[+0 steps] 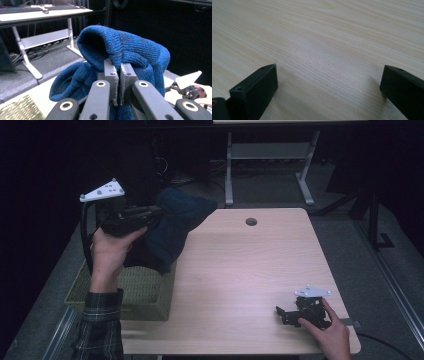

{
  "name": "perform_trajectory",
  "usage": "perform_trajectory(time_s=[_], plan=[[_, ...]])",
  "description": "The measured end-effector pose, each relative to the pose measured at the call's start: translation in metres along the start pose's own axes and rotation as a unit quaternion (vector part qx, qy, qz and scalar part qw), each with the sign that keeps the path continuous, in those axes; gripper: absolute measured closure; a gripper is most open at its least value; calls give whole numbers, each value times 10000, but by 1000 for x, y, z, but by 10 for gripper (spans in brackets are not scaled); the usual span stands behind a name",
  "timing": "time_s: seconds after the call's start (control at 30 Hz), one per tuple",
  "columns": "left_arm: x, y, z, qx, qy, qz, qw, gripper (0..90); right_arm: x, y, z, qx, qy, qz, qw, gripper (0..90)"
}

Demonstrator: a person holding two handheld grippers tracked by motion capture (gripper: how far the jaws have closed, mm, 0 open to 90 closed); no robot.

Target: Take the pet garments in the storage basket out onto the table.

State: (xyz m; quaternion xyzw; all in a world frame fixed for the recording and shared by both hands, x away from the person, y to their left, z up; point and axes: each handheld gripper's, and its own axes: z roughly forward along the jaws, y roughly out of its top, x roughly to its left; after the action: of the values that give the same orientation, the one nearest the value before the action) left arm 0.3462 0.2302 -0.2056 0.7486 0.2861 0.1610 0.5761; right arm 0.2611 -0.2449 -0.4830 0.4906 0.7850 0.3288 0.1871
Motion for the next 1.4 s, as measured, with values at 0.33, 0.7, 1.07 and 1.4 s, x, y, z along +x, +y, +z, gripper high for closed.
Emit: perform_trajectory(time_s=[0.33,0.7,1.07,1.4], plan=[[-13,17,27,-140,-246,51,9996,866,0,0,0,4,-1,-8,10000,10],[-31,16,69,27,-586,95,9982,866,0,0,0,8,3,5,10000,10],[-49,-8,129,274,-842,-49,9961,866,0,0,0,-3,-4,5,10000,11],[-57,-45,189,774,-968,-198,9921,865,0,0,0,-1,-8,7,10000,11]])
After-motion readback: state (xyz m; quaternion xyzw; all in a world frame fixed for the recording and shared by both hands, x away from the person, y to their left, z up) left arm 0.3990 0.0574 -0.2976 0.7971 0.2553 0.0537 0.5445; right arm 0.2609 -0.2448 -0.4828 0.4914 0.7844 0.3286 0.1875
